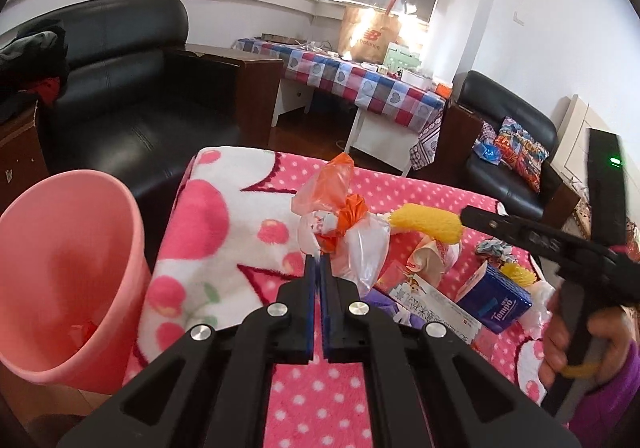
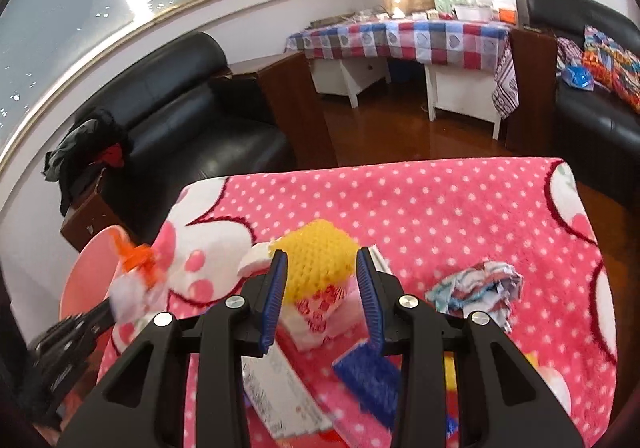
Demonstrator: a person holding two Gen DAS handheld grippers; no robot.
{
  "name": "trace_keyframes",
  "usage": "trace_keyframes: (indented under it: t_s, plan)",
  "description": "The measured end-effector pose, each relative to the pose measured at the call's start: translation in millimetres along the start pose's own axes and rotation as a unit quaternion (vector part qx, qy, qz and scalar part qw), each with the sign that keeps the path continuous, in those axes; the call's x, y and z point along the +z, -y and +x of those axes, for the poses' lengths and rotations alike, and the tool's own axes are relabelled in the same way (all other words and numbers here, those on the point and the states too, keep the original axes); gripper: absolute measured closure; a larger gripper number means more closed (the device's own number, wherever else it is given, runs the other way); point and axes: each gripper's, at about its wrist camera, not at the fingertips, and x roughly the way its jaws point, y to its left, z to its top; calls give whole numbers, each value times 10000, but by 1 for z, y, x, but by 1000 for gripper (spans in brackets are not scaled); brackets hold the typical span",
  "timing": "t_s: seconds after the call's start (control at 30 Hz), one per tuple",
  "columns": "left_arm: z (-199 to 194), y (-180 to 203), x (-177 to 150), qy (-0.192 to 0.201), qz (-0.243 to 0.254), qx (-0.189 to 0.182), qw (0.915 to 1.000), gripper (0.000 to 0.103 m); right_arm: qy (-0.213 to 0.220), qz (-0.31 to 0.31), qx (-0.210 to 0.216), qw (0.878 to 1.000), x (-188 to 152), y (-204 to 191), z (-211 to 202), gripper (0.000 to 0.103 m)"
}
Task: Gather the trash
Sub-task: 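Grasp white-orange plastic bag with left tool while right tool grasps yellow foam net, then carry white-orange bag and yellow foam net over the pink bucket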
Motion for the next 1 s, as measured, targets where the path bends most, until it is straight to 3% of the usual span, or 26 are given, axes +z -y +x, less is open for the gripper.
trace_keyframes:
  t_s: [0.13, 0.3, 0.37, 0.4, 0.5, 1.0]
  plan:
    - [-7, -8, -3, 14, -87, -3, 10000, 102, -218, 119, -146, 9996, 1, 3, 17, 67]
    - [-12, -15, -6, 7, -151, 21, 9999, 102, -321, 158, -32, 9994, -5, 2, 23, 67]
    - [-13, -16, -8, 8, -177, 38, 9998, 102, -270, 57, 3, 9996, -8, -3, 22, 76]
    - [-13, -17, -8, 7, -183, 39, 9998, 102, -270, -13, -2, 9996, -8, -6, 22, 87]
    - [-17, -17, -9, 24, -185, 61, 9998, 102, -220, -66, 46, 9997, -10, -10, 20, 98]
    - [-49, -27, -11, 353, -275, 276, 9986, 102, 406, -710, 346, 9960, -19, -59, -37, 101]
